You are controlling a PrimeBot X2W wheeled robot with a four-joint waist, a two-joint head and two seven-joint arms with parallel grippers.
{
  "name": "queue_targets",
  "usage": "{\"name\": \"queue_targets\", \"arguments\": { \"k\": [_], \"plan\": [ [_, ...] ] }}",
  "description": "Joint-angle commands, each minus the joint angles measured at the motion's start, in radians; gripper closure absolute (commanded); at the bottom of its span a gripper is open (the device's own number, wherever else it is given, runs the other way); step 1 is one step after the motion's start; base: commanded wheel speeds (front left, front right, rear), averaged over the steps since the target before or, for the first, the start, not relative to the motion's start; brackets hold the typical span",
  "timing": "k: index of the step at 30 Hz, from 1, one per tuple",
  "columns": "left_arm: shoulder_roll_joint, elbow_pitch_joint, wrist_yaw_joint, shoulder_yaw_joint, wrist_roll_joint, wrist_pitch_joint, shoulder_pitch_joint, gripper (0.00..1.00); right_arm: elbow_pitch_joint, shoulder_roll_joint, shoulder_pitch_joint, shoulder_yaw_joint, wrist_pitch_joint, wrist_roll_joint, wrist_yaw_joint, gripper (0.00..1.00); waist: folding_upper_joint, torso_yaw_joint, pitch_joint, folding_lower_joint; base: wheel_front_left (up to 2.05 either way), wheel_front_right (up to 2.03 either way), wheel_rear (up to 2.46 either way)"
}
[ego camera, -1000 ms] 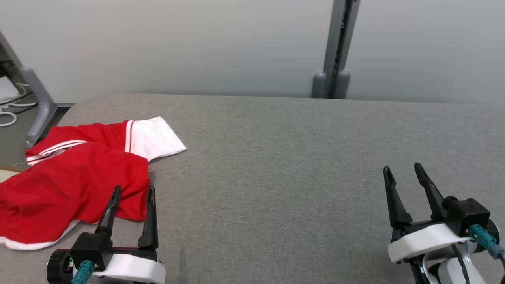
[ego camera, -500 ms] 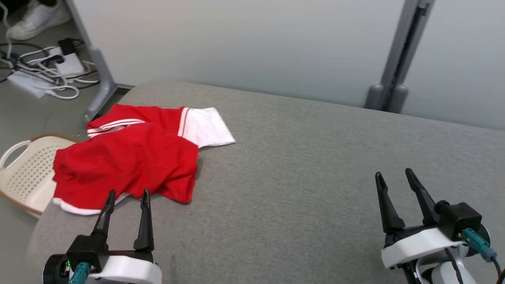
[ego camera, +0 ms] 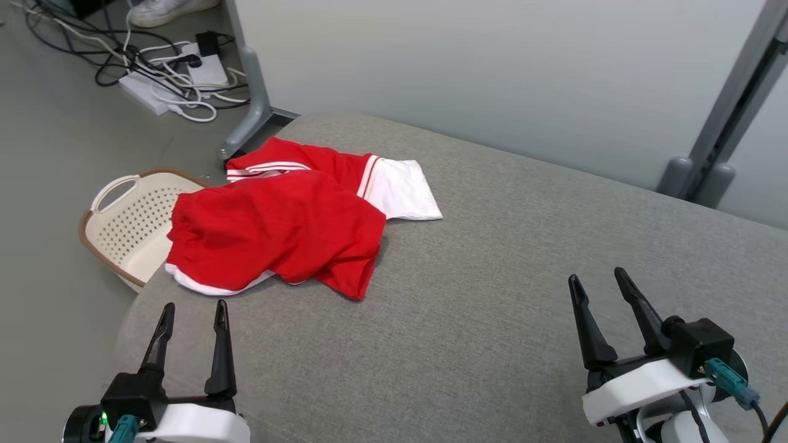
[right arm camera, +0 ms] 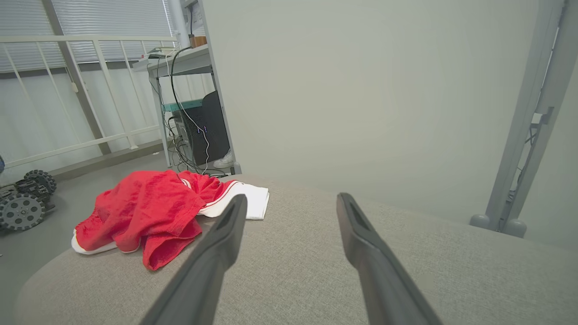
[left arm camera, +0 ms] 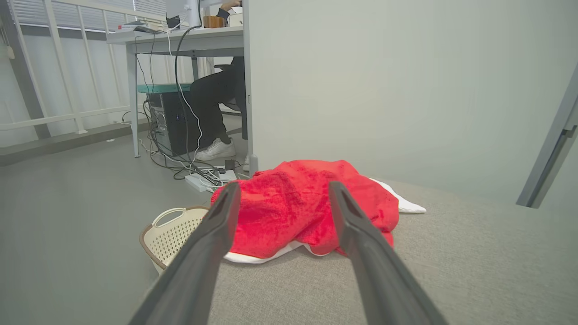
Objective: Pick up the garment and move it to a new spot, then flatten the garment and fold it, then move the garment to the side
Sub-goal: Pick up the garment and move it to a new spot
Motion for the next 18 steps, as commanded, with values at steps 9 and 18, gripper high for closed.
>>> {"name": "queue_targets", "arguments": {
  "k": [9, 18],
  "plan": [
    [0.016, -0.013, 0.014, 0.009, -0.017, 0.012, 0.010, 0.00, 0.002, -0.007, -0.006, 0.024, -0.006, 0.011, 0.002, 0.00, -0.0001, 0.034, 0.000, 0.0000, 0.00, 0.00, 0.00],
    [0.021, -0.026, 0.022, 0.001, -0.021, 0.023, 0.010, 0.00, 0.007, -0.011, -0.012, 0.039, -0.006, 0.020, 0.002, 0.00, -0.0001, 0.027, 0.003, 0.0000, 0.00, 0.00, 0.00]
  ]
}}
